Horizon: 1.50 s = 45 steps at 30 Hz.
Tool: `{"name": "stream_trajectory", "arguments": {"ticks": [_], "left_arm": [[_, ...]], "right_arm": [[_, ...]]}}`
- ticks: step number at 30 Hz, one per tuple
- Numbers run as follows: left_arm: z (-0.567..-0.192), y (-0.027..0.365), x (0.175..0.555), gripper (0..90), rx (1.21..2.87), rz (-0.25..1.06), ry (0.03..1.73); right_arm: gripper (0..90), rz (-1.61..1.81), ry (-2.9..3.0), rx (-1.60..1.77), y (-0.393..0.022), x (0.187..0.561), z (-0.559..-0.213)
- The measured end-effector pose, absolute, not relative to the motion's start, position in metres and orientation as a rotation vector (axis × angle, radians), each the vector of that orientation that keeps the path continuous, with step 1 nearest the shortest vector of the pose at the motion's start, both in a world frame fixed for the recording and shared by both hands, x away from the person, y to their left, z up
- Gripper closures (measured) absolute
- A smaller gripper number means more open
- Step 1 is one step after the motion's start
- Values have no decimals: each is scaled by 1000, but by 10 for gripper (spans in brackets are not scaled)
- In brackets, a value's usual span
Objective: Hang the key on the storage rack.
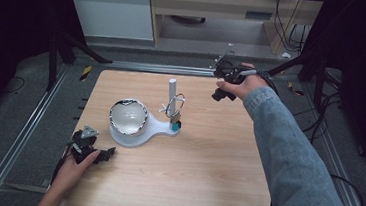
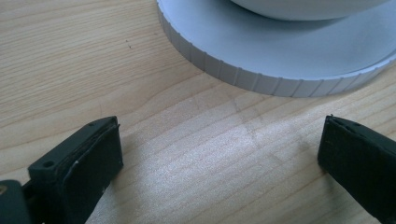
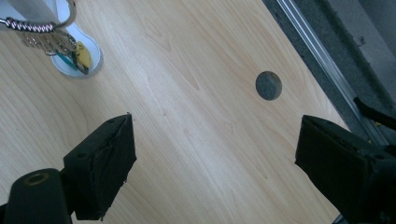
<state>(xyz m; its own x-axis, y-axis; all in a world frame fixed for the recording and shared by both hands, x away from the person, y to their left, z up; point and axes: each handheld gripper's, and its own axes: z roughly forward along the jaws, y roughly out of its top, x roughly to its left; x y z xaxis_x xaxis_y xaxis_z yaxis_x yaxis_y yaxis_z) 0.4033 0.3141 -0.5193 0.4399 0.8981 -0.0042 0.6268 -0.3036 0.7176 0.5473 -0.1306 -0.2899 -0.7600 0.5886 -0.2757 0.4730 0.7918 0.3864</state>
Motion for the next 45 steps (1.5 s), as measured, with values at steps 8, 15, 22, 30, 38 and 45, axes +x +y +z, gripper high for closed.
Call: {"name": "stream_trajectory", "arguments": {"ticks": [8,15,22,30,38,45], "left_arm": [[-520,314,403,0,2036,534,1277],[-519,314,403,0,2036,533,1278],[-519,314,403,0,2041,533,1277],[-519,314,403,0,2041,533,1277],[-519,314,403,0,2041,533,1277],[-519,314,403,0,2040,534,1276]], "right_arm": [[135,464,2531,811,-158,531,-323],[140,491,2489,822,-177,518,-347],[154,506,2471,900,-205,507,-380],[155,522,2484,953,-220,499,-411],[153,576,2474,1022,-232,499,-434],[153,645,2410,1115,-246,501,-455]]}}
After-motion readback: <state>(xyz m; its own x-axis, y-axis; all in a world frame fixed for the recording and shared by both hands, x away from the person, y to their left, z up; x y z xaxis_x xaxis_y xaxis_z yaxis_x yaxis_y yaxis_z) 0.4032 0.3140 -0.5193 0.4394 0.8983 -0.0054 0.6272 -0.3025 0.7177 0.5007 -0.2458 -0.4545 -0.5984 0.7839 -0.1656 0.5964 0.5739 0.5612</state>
